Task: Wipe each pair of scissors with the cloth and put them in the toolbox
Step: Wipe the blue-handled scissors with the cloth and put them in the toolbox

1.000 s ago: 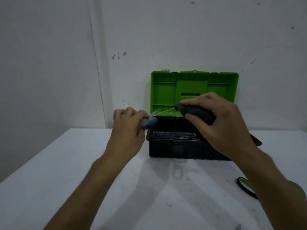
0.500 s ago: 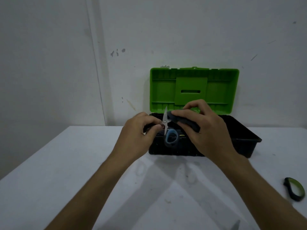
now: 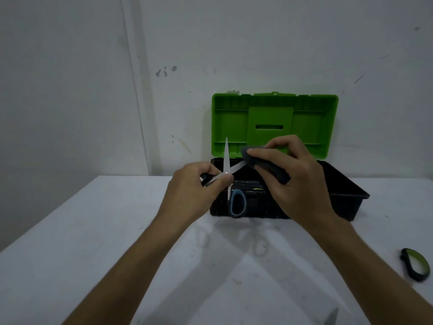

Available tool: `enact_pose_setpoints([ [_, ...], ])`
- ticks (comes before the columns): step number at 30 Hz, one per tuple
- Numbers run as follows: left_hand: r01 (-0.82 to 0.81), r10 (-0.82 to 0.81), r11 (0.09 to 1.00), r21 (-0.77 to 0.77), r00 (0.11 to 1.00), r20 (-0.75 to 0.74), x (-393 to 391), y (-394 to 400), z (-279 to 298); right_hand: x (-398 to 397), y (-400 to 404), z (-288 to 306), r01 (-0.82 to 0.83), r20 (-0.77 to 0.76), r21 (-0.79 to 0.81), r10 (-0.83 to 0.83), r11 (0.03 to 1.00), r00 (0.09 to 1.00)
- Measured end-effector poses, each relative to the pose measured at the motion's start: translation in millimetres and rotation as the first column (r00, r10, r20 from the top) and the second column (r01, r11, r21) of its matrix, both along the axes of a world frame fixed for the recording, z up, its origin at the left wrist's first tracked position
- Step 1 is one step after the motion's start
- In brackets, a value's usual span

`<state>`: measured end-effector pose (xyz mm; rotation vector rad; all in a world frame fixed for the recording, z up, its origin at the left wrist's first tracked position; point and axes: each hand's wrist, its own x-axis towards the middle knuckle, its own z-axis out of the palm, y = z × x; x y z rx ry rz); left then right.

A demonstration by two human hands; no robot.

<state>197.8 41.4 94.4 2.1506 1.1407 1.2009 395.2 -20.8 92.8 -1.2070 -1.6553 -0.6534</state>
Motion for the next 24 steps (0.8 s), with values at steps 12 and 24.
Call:
enact_pose_setpoints([
  [12,-0.002,0.011,0.988,0.152,0.998,-0.055,-2,-1,0,6,14,-16,-0.034,-0.140,-0.116,0.017,0.993,0.990],
  [24,-0.038,0.053,0.989,0.141,0.994,-0.099,-7,1,5,1,10,-10,0.051,-0.012,-0.113,-0.053,0.992,0.999],
])
